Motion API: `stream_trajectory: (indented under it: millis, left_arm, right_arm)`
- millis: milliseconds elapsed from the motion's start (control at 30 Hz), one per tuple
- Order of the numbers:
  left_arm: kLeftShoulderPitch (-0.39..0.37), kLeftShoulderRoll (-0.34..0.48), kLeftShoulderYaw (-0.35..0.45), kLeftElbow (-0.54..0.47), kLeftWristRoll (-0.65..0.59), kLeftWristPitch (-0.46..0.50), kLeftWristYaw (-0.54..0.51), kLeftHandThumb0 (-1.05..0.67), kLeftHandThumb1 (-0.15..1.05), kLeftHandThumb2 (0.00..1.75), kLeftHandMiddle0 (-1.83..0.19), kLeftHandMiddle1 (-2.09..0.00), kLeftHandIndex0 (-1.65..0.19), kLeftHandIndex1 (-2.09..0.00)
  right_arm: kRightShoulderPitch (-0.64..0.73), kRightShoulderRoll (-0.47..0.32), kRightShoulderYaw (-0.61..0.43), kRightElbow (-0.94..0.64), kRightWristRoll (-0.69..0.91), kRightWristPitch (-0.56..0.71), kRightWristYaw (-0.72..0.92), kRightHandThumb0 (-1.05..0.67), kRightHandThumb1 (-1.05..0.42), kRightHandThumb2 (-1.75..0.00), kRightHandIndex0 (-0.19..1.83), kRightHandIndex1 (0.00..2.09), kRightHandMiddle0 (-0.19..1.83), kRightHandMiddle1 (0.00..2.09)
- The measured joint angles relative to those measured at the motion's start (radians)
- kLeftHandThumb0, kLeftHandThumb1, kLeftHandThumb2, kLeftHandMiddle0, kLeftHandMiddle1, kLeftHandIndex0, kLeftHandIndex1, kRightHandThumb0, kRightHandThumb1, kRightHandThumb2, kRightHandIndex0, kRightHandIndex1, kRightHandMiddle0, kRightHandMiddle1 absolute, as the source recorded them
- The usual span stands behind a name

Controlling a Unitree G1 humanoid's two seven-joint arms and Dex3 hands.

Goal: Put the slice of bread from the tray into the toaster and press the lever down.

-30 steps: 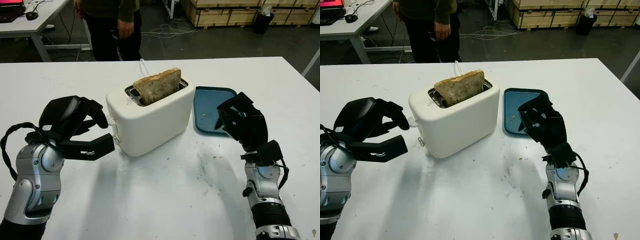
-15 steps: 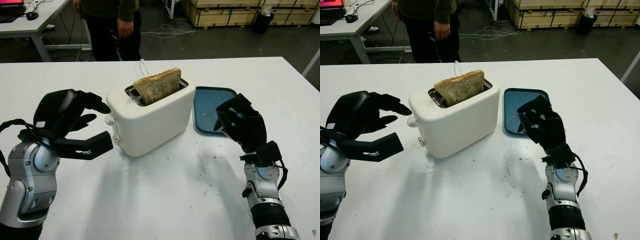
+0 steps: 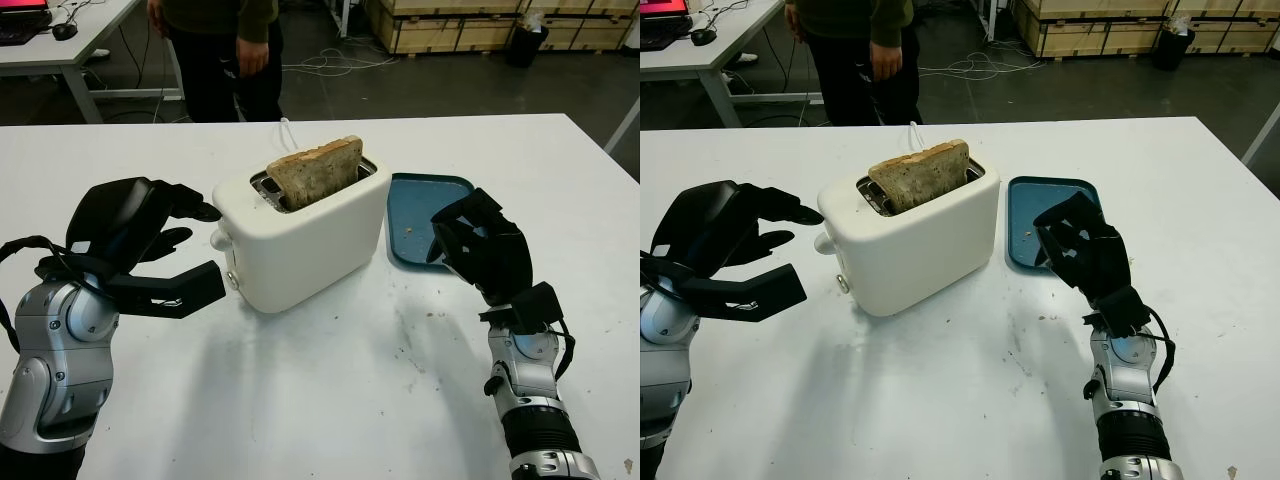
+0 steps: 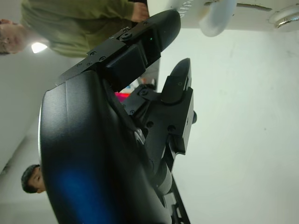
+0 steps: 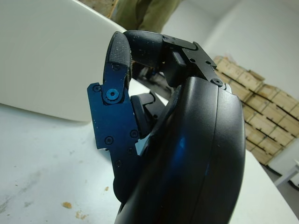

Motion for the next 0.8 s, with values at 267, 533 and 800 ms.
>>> stream_trajectory:
  millis: [267, 533, 800]
  left_arm:
    - [0.000, 0.000, -0.005, 0.006, 0.000, 0.006, -0.003, 0.00, 0.92, 0.06, -1.03, -1.70, -1.17, -0.05]
    - [0.000, 0.000, -0.006, 0.009, -0.002, -0.002, -0.001, 0.03, 0.92, 0.05, -1.00, -1.71, -1.21, -0.06]
    - [0.000, -0.001, -0.014, 0.054, -0.002, -0.019, 0.024, 0.01, 0.92, 0.05, -0.97, -1.74, -1.49, -0.20]
  right_arm:
    - [0.000, 0.002, 0.000, 0.000, 0.001, -0.001, 0.005, -0.42, -0.92, -0.34, 0.81, 1.75, 0.51, 1.75]
    - [0.000, 0.004, 0.000, 0.008, 0.003, -0.009, 0.016, -0.41, -0.92, -0.35, 0.80, 1.75, 0.51, 1.75]
    - [0.000, 0.004, -0.001, 0.012, 0.003, -0.016, 0.016, -0.41, -0.92, -0.34, 0.81, 1.75, 0.51, 1.75]
